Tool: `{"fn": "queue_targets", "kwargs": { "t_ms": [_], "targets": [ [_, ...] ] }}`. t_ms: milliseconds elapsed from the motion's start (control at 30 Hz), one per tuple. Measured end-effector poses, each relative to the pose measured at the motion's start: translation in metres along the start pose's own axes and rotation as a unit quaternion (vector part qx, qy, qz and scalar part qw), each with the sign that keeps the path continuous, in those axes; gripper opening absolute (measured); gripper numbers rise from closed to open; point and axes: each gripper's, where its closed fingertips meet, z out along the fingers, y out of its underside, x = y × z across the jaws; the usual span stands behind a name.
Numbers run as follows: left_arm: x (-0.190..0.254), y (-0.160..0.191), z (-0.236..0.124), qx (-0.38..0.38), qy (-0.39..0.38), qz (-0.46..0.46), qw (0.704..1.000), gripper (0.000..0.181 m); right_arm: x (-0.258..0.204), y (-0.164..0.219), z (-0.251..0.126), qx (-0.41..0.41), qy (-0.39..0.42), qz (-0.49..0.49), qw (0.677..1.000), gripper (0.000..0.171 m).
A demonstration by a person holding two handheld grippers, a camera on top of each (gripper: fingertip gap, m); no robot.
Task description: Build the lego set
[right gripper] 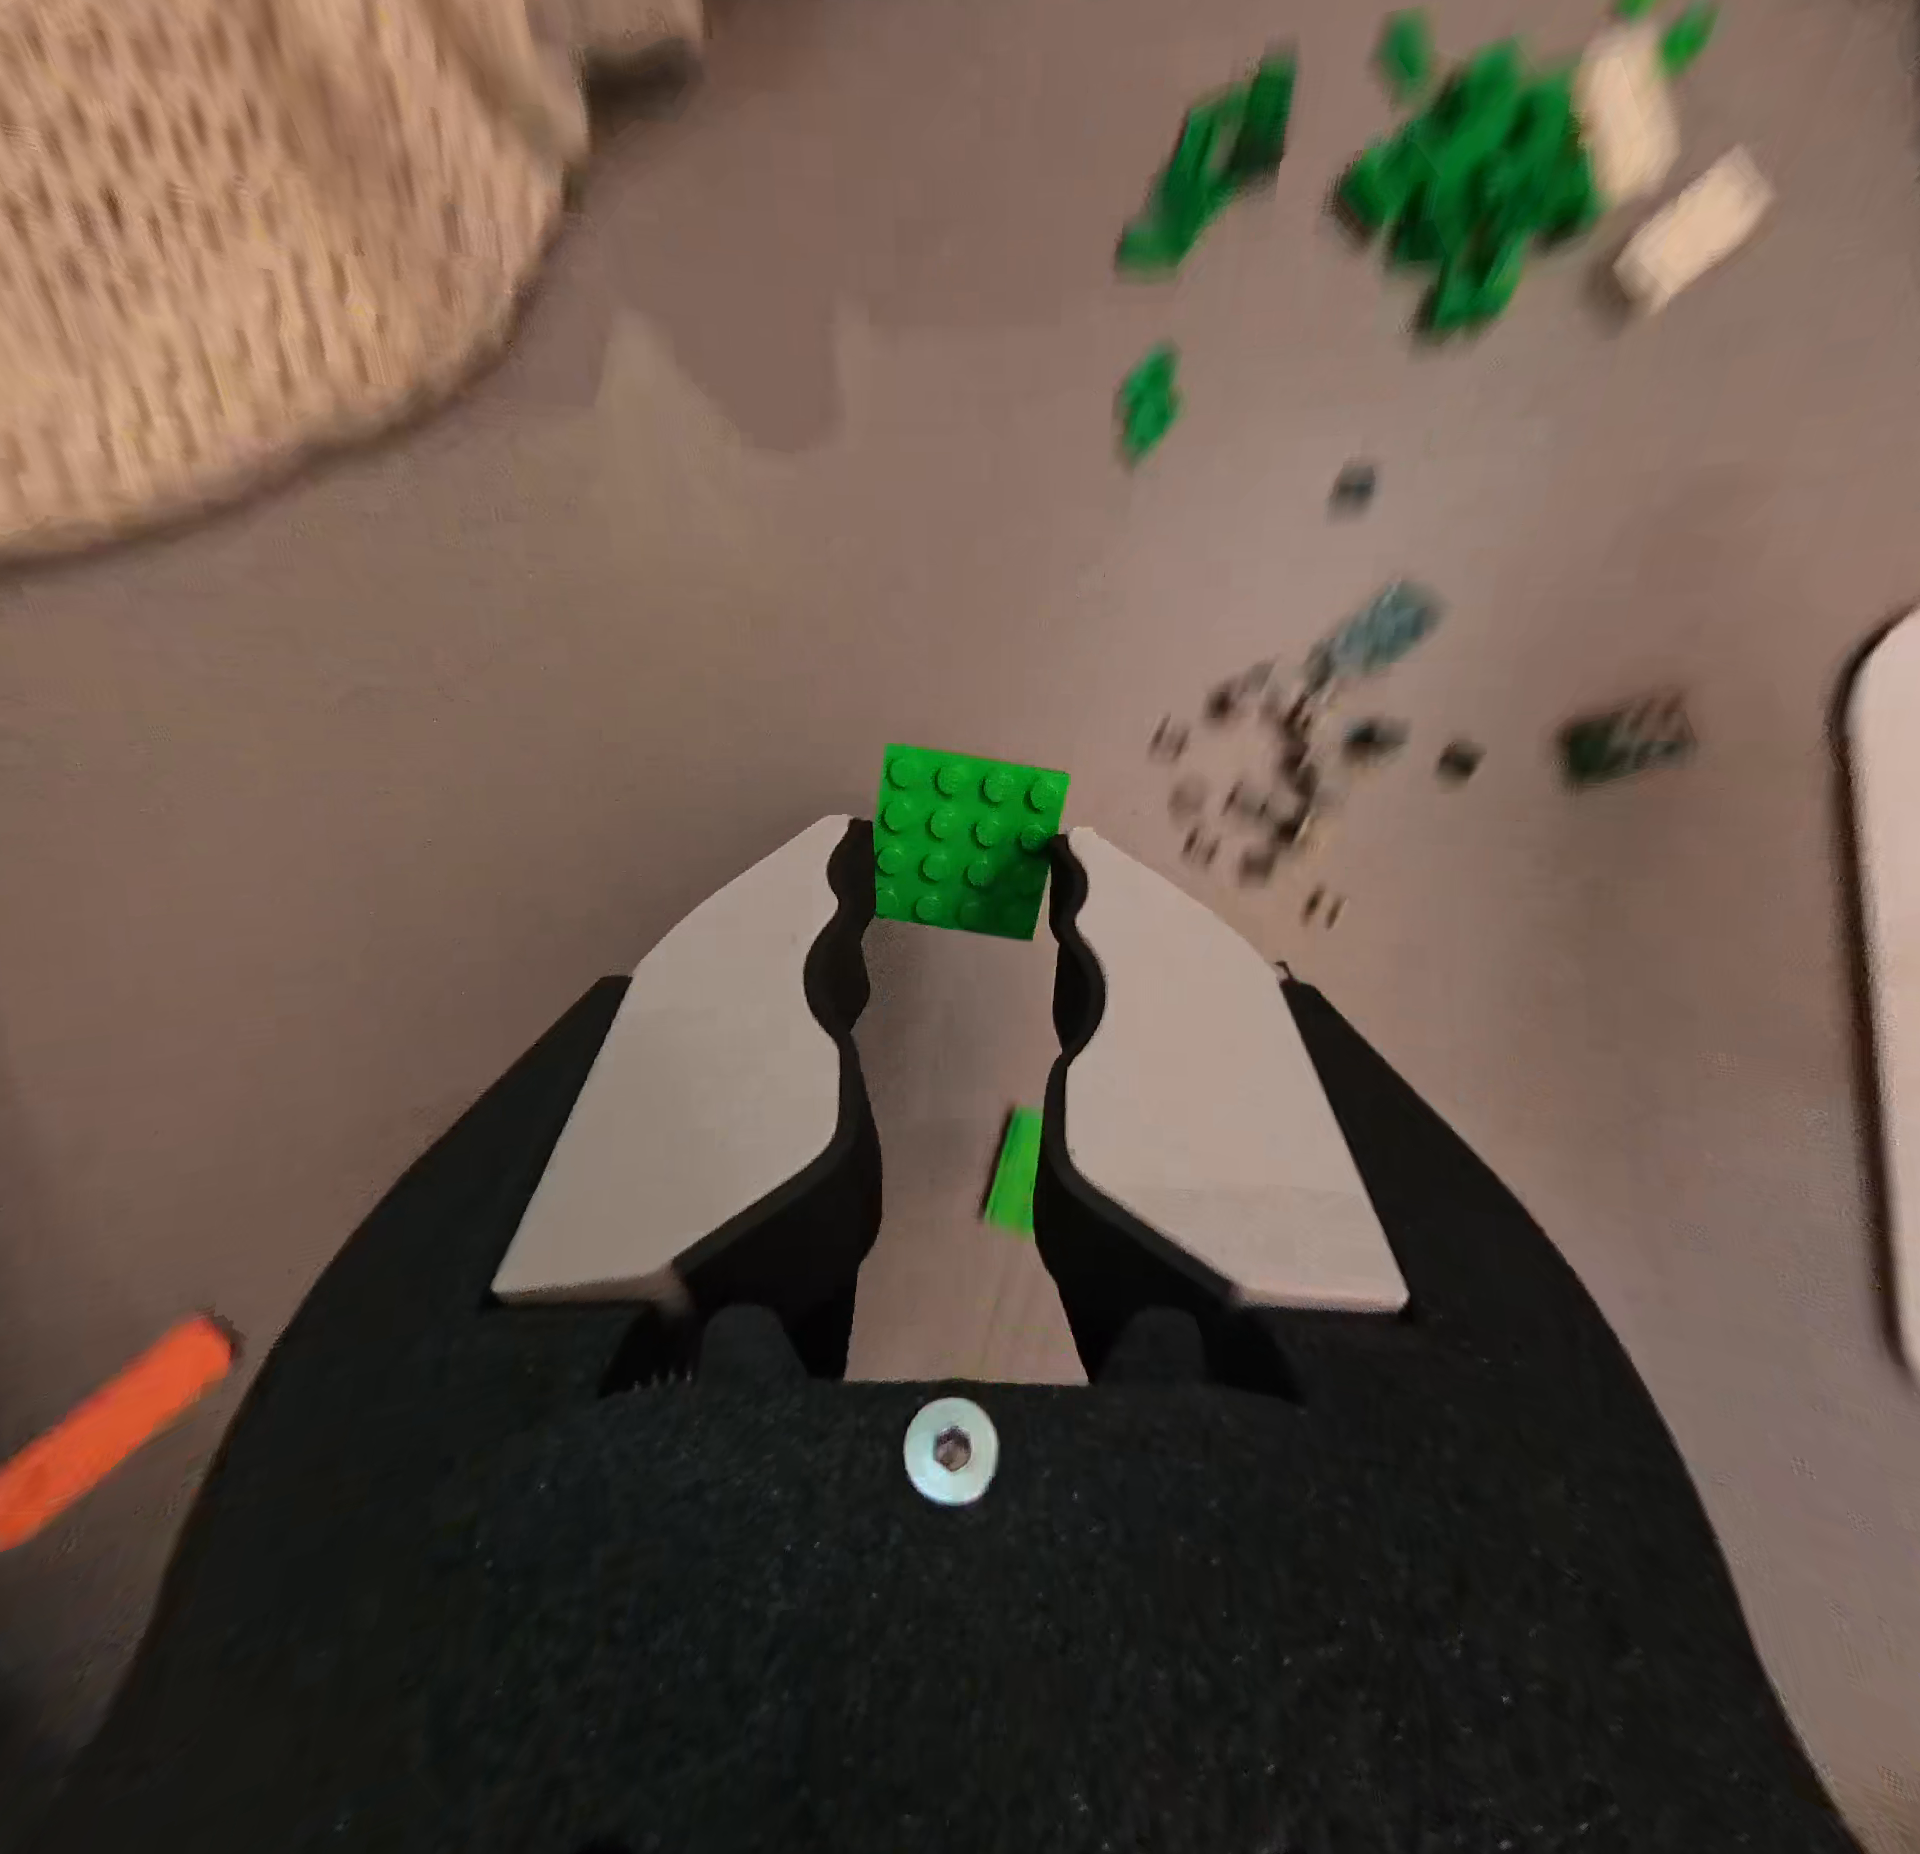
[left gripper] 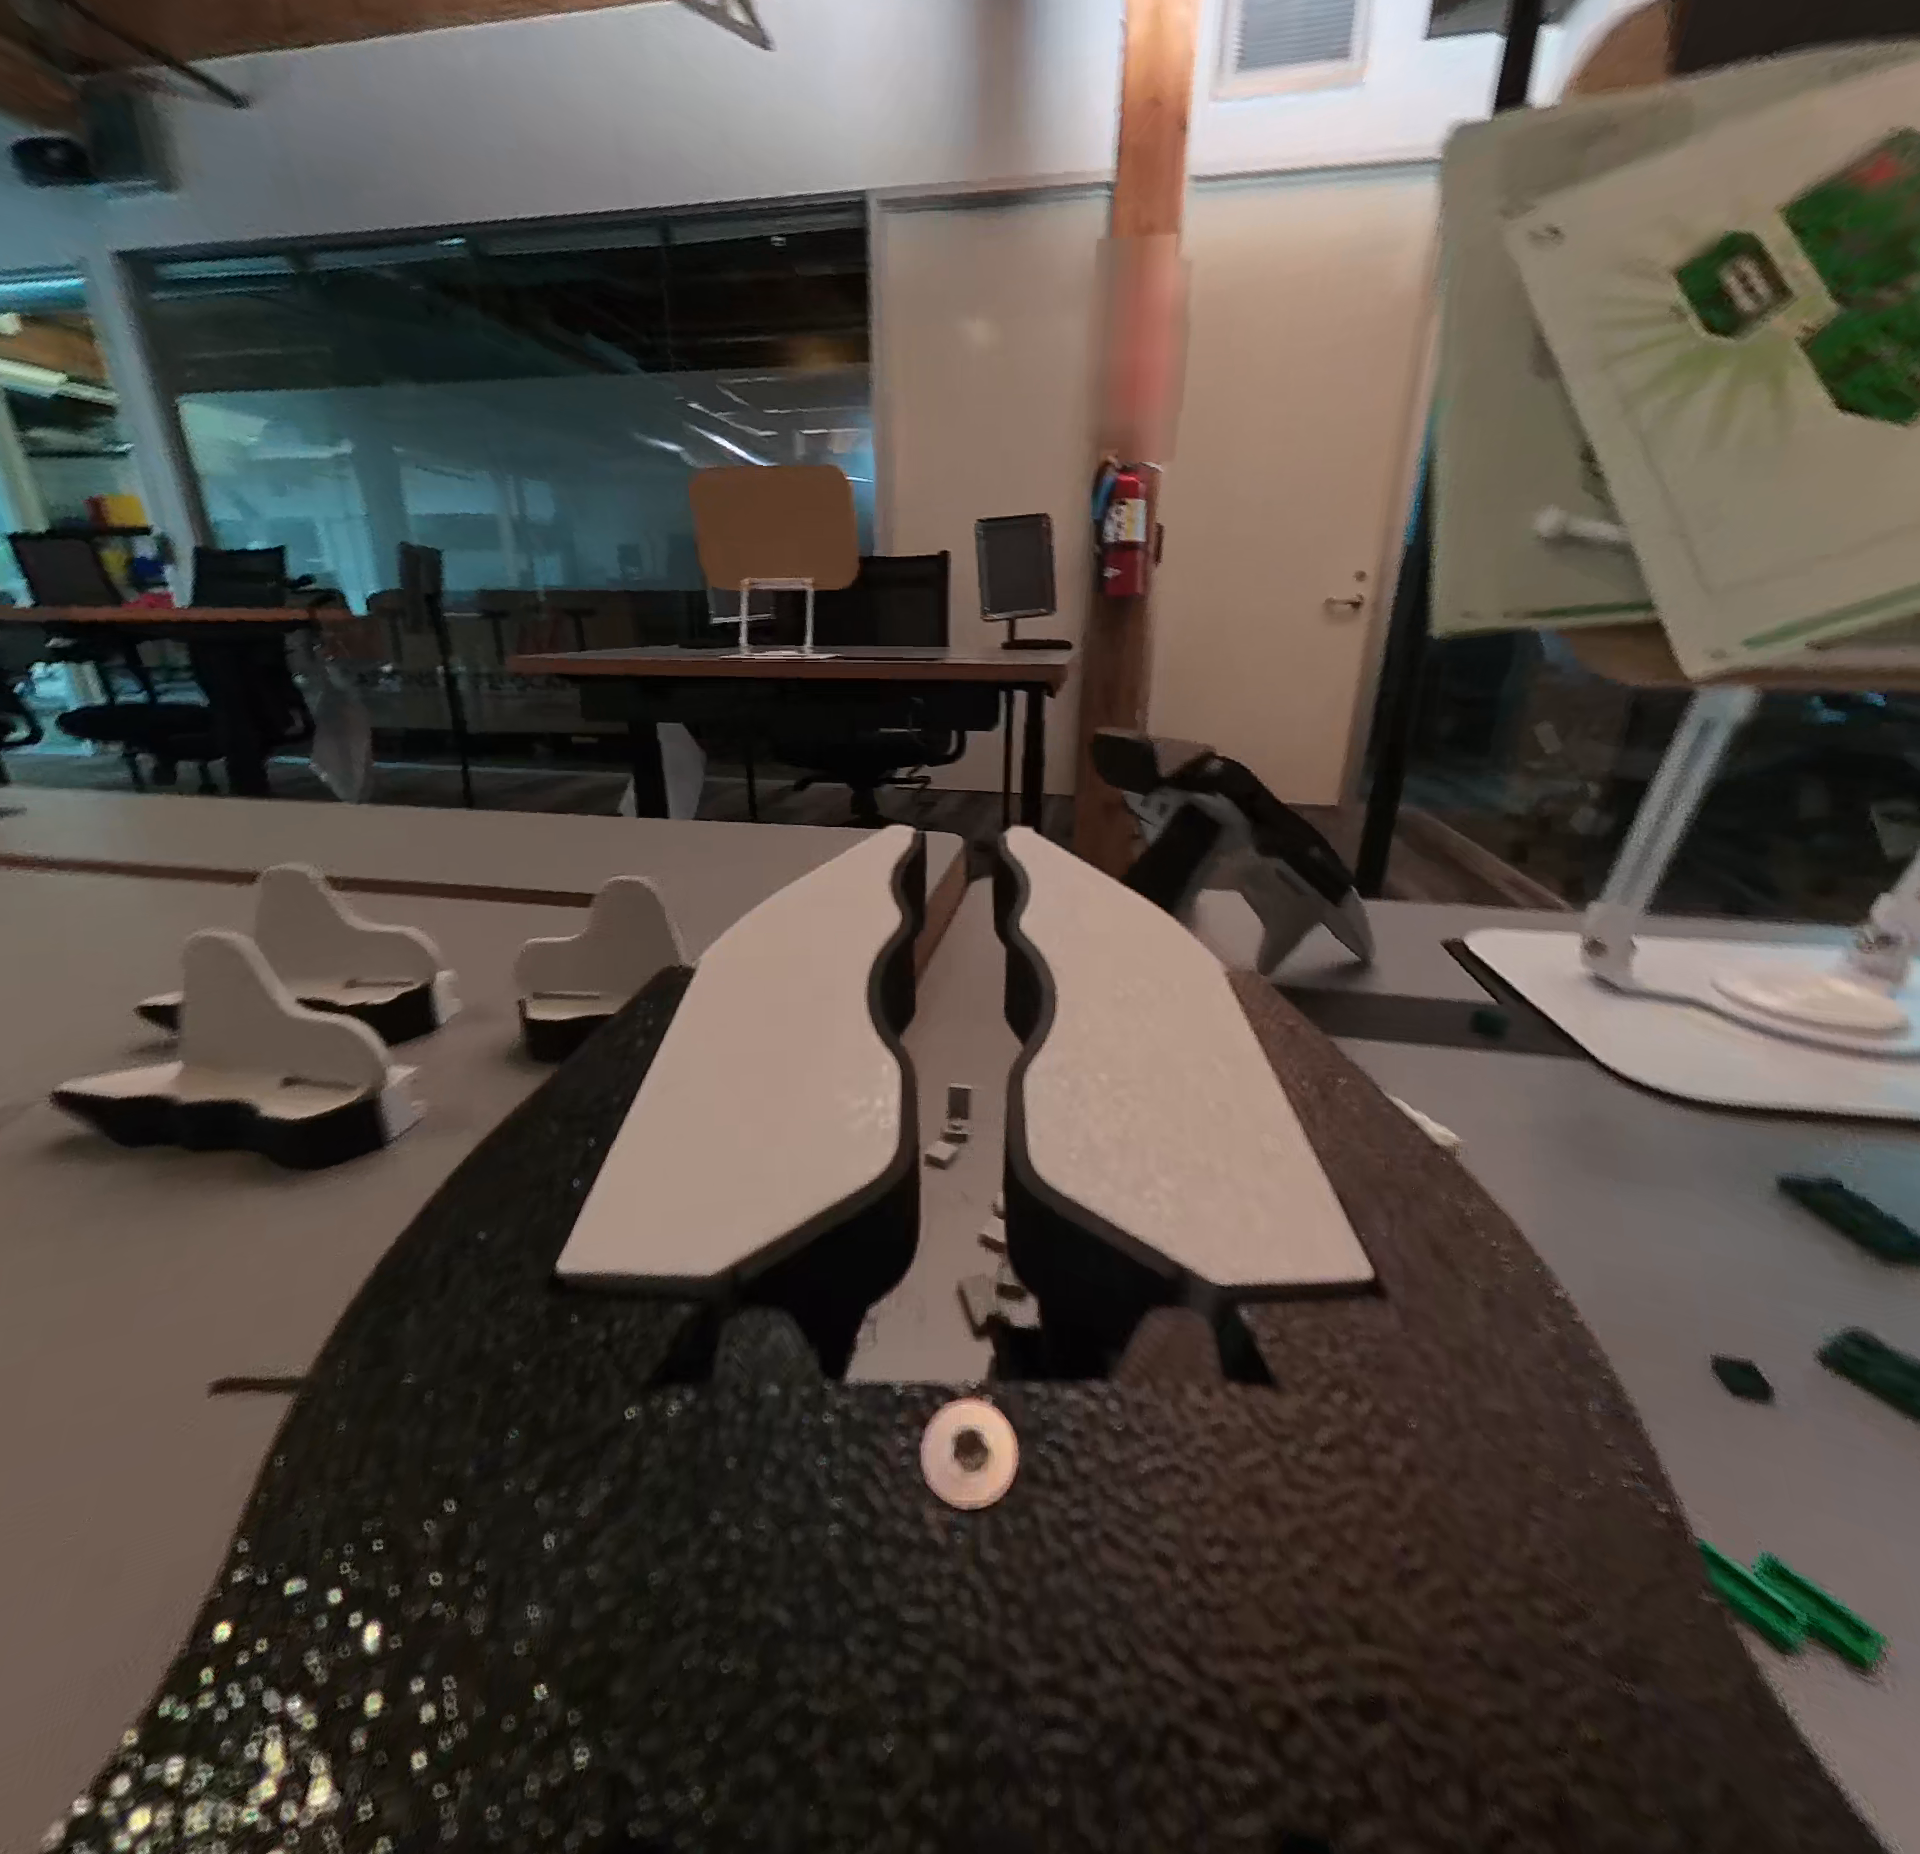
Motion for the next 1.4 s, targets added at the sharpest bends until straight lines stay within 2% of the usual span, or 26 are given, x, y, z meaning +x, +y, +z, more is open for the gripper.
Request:
{"fn": "queue_targets", "kwargs": {
  "t_ms": [67, 133, 300, 533, 633, 767, 867, 1000, 1167, 1233, 1333, 1400],
  "targets": [
    [0.008, 0.002, 0.0, -0.003, 0.011, 0.011, 1.0, 0.012, -0.022, 0.041, 0.0, -0.035, -0.011, -0.023, 0.999, 0.032],
    [0.013, 0.003, -0.001, -0.005, 0.018, 0.017, 1.0, 0.012, -0.043, 0.066, 0.001, -0.056, -0.015, -0.051, 0.997, 0.032],
    [0.015, 0.004, -0.001, -0.007, 0.022, 0.022, 0.999, 0.012, -0.056, 0.097, 0.005, -0.083, 0.023, -0.059, 0.995, 0.032],
    [0.007, 0.005, -0.001, -0.01, 0.013, 0.005, 1.0, 0.012, -0.054, 0.101, 0.012, -0.077, 0.02, -0.057, 0.995, 0.032],
    [0.005, 0.006, 0.0, -0.011, 0.01, 0.0, 1.0, 0.012, -0.056, 0.099, 0.011, -0.063, 0.012, -0.044, 0.997, 0.057],
    [0.006, 0.007, 0.001, -0.013, 0.012, -0.003, 1.0, 0.012, -0.042, 0.086, -0.006, -0.007, 0.033, -0.032, 0.999, 0.052],
    [0.009, 0.008, 0.0, -0.014, 0.017, 0.003, 1.0, 0.012, -0.008, 0.058, -0.027, 0.069, 0.105, -0.037, 0.991, 0.049],
    [0.012, 0.009, -0.001, -0.016, 0.021, 0.009, 1.0, 0.012, 0.063, 0.01, -0.059, 0.149, 0.278, -0.093, 0.944, 0.043],
    [0.012, 0.009, 0.0, -0.017, 0.022, 0.007, 1.0, 0.012, 0.148, -0.041, -0.09, 0.143, 0.512, -0.201, 0.823, 0.044],
    [0.013, 0.01, 0.0, -0.018, 0.023, 0.007, 1.0, 0.012, 0.169, -0.06, -0.089, 0.121, 0.561, -0.255, 0.778, 0.049],
    [0.016, 0.01, 0.001, -0.018, 0.027, 0.009, 0.999, 0.012, 0.196, -0.081, -0.071, 0.067, 0.593, -0.301, 0.744, 0.072],
    [0.018, 0.01, 0.001, -0.018, 0.031, 0.013, 0.999, 0.011, 0.212, -0.09, -0.061, 0.03, 0.611, -0.323, 0.722, 0.079]
  ]
}}
